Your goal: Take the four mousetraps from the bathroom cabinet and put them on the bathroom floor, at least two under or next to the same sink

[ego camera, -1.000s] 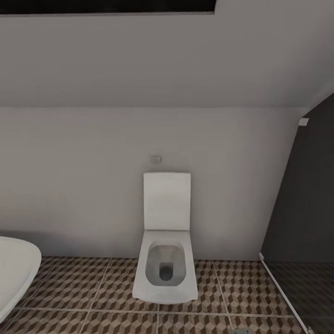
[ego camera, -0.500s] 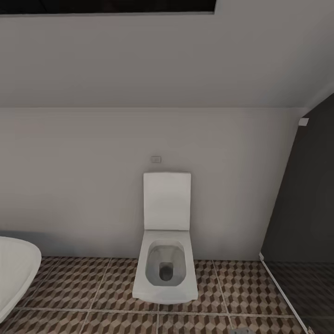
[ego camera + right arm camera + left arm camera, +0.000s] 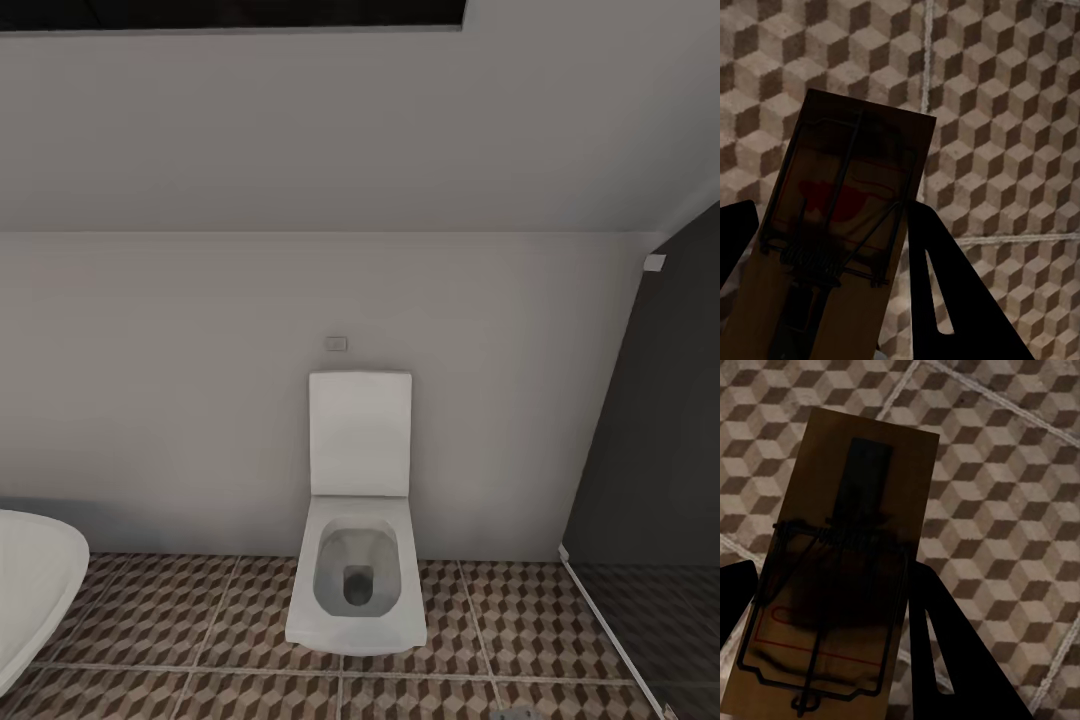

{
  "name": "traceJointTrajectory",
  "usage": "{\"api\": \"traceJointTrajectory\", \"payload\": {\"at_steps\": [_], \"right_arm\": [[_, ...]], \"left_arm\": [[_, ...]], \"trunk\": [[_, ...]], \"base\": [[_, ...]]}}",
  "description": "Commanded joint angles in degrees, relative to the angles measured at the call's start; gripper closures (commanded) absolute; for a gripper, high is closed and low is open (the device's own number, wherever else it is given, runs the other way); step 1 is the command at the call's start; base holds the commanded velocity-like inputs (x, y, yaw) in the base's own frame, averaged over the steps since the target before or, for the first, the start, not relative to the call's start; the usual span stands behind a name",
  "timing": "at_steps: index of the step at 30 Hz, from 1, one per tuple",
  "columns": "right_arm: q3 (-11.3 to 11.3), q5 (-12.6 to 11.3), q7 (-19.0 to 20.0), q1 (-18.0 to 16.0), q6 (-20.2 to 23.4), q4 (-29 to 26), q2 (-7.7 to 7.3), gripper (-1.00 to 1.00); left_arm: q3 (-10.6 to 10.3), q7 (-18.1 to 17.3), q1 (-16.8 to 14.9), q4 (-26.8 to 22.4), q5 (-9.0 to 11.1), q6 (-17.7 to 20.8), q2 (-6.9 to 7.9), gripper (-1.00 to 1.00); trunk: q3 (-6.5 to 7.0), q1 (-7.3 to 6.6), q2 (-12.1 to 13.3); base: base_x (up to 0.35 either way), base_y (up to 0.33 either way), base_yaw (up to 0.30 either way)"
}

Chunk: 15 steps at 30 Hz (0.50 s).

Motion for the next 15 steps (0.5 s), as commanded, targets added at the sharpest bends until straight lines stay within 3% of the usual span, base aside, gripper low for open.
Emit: {"api": "traceJointTrajectory", "payload": {"at_steps": [1,6,8,9,12,15], "right_arm": [[-0.5,0.6,-0.2,-0.1,0.1,0.1,0.02,1.0],[-0.7,0.1,-0.2,-0.1,-0.1,-0.1,-0.74,1.0],[-0.9,0.1,-0.3,-0.1,0.3,-0.3,-0.82,1.0],[-0.9,0.1,-0.3,-0.1,0.4,-0.5,-1.07,1.0],[-1.0,0.2,-0.3,-0.1,0.7,-2.4,-1.43,1.0],[-0.9,0.1,-0.5,-0.1,2.9,-7.9,-1.55,1.0]], "left_arm": [[-0.2,-0.2,0.0,0.1,0.6,-0.3,0.01,1.0],[0.0,-0.2,-0.1,-1.7,-0.3,0.5,0.02,1.0],[0.0,-0.2,-0.2,-5.8,-3.2,1.6,0.02,1.0],[0.0,-0.4,-0.2,-8.9,-6.9,4.9,-0.1,1.0],[0.1,-0.6,-0.4,-12.1,-11.3,10.0,-0.3,1.0],[0.1,-0.7,-0.6,-13.0,-12.8,12.3,-0.29,1.0]], "trunk": [[-0.06,-0.01,0.0],[-0.06,-0.01,0.0],[-0.06,-0.01,0.0],[-0.06,-0.01,0.0],[-0.06,-0.01,0.0],[-0.06,-0.01,0.0]], "base": [[0.0,0.0,0.0],[0.0,0.0,0.0],[0.0,0.0,0.0],[0.0,0.0,0.0],[0.0,0.0,0.0],[0.0,0.0,0.0]]}}
